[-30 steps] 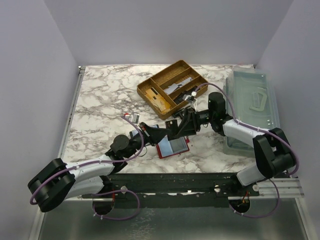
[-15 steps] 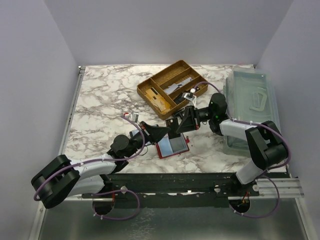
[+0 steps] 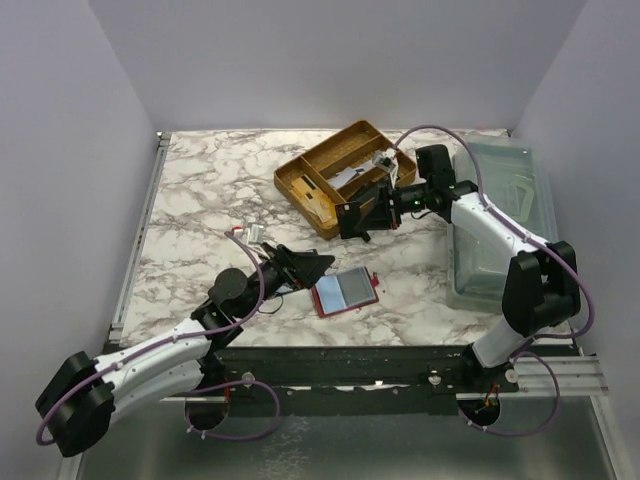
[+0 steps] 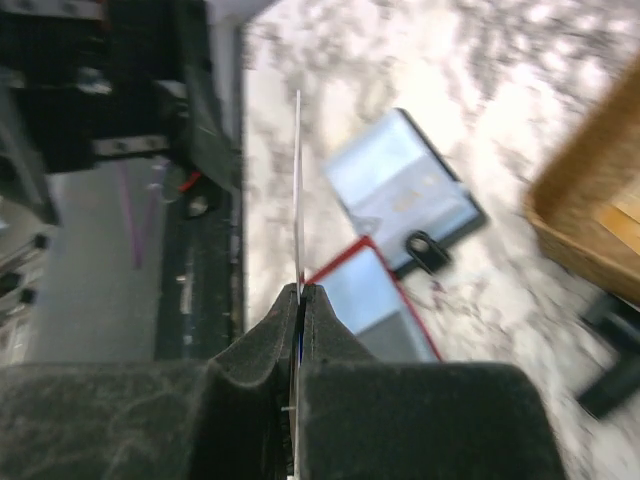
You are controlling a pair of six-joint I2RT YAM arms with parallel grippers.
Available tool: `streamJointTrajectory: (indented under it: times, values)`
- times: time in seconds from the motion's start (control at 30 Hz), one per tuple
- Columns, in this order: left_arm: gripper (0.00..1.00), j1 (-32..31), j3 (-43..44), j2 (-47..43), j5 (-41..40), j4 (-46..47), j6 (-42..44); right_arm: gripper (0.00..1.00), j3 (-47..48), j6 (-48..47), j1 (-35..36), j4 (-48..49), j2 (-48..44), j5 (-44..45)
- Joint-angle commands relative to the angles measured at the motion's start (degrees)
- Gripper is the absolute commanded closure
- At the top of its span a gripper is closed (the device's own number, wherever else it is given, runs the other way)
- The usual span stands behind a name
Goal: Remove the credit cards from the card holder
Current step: Place the credit card in the storage box.
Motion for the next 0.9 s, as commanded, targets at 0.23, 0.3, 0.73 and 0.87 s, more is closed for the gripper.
streamJointTrajectory:
  times: [0.23,0.3,0.73,0.87]
  values:
    - [0.01,2.62,22.00,-6.75,-2.08,-57.25,19.53,1.00,21.40,-43.75,-0.81,-39.48,4.89,34.42]
    - [0.01,2.64,25.10,-4.21,-2.83,-61.18,24.54,1.00,22.92,-47.98,-0.81,-39.52,5.03,38.54]
    - [0.01,2.73,26.17,-1.95,-6.45,-63.62,31.21,1.00,31.21,-74.09,-0.40,-38.34,15.70,62.26]
    - [0.01,2.68,25.65,-3.85,-7.44,-63.61,31.03,1.00,32.55,-76.63,0.44,-32.28,18.72,67.32]
